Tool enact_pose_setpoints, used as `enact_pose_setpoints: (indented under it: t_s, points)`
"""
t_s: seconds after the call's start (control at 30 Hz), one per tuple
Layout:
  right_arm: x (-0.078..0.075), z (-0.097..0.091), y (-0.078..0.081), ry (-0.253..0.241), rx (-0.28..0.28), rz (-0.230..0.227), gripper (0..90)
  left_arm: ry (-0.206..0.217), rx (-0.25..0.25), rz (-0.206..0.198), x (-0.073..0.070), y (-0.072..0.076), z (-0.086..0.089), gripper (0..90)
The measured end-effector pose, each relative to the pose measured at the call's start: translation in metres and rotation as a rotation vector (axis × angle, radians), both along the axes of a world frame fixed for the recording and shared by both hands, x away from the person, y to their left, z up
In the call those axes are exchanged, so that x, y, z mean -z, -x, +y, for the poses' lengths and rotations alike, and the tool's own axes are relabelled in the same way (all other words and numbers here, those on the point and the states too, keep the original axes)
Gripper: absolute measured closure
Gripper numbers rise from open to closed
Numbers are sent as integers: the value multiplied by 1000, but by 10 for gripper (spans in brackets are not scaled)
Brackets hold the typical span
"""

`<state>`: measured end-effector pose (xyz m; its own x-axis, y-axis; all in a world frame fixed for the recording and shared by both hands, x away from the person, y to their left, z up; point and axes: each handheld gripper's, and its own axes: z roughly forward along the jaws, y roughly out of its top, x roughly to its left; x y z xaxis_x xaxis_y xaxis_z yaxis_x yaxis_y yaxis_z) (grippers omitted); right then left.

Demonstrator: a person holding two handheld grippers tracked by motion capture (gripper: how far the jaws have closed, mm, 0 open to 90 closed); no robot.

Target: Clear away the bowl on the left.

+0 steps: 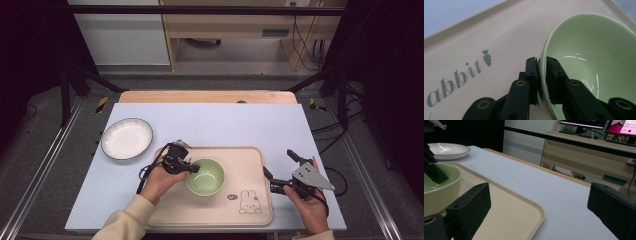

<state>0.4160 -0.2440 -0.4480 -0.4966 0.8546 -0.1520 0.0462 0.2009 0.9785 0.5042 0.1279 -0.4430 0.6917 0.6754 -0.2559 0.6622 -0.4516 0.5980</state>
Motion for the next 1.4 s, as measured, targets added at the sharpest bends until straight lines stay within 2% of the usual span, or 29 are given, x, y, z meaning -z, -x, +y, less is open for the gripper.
enact_pose_setpoints:
  t_s: [0.07,0.2,0.53,0.63,0.7,0.9,0.97,1.2,1.4]
  points:
    - [0,0,0,-1,1,1,50,-6,0,-6,0,1,0,785]
    - [0,0,0,2,1,-2,50,12,-10,-11,-2,1,0,768]
    - [0,0,-1,1,1,0,49,-5,2,-45,-3,4,-4,685]
    - [1,0,-1,-1,0,2,47,-11,-1,-55,-4,4,-5,629]
    - [1,0,-1,-1,-1,4,47,-30,14,-74,-4,5,-6,611]
    - [1,0,-1,1,-2,1,47,-51,-10,-102,-5,7,-7,528]
    - [1,0,-1,3,-2,2,47,-64,-16,-113,-6,8,-6,476]
    - [1,1,-1,6,-6,7,47,-41,-40,-161,-17,9,-6,315]
    - [1,1,-1,6,-5,8,46,-41,-21,-218,-23,13,-7,204]
